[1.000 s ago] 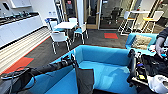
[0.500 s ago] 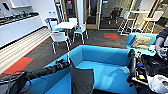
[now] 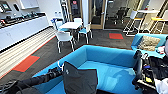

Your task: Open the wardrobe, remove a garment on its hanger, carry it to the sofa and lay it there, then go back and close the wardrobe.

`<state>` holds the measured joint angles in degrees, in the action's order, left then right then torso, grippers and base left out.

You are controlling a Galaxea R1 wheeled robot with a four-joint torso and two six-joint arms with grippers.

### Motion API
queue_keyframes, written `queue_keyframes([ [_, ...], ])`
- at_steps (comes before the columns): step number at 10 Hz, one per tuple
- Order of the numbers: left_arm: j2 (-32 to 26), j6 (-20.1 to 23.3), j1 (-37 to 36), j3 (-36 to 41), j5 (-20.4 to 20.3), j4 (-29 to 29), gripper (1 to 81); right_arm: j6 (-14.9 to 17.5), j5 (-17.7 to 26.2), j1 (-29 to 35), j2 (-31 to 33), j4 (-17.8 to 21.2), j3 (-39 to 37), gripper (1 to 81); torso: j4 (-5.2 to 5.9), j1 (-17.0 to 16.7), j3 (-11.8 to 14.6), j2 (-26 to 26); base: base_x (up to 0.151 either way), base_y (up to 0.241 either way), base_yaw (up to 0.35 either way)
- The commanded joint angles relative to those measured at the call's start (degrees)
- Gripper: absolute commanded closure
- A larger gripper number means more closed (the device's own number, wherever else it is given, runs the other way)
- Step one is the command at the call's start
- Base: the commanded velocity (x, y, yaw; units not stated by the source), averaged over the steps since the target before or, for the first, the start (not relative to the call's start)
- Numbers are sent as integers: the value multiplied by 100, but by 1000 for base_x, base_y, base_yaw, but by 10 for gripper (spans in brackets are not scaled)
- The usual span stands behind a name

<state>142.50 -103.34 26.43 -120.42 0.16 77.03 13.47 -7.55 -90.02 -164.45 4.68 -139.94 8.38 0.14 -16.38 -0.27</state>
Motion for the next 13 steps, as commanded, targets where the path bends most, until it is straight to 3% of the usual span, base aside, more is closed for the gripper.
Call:
queue_keyframes([
  [1,-256,42,-661,-105,125,172,811,15,412,-21,6,-73,46,10,-2,0,0,0,0,0,0],
  [8,-274,103,95,-641,98,163,811,24,412,-31,-38,-143,55,10,2,0,0,0,0,0,0],
  [9,-283,103,139,-650,98,163,10,24,412,-39,-47,-152,55,10,2,0,0,0,0,0,0],
  [13,-283,129,472,-878,-59,180,10,24,403,-48,-64,-152,64,10,2,-2,0,0,0,0,0],
])
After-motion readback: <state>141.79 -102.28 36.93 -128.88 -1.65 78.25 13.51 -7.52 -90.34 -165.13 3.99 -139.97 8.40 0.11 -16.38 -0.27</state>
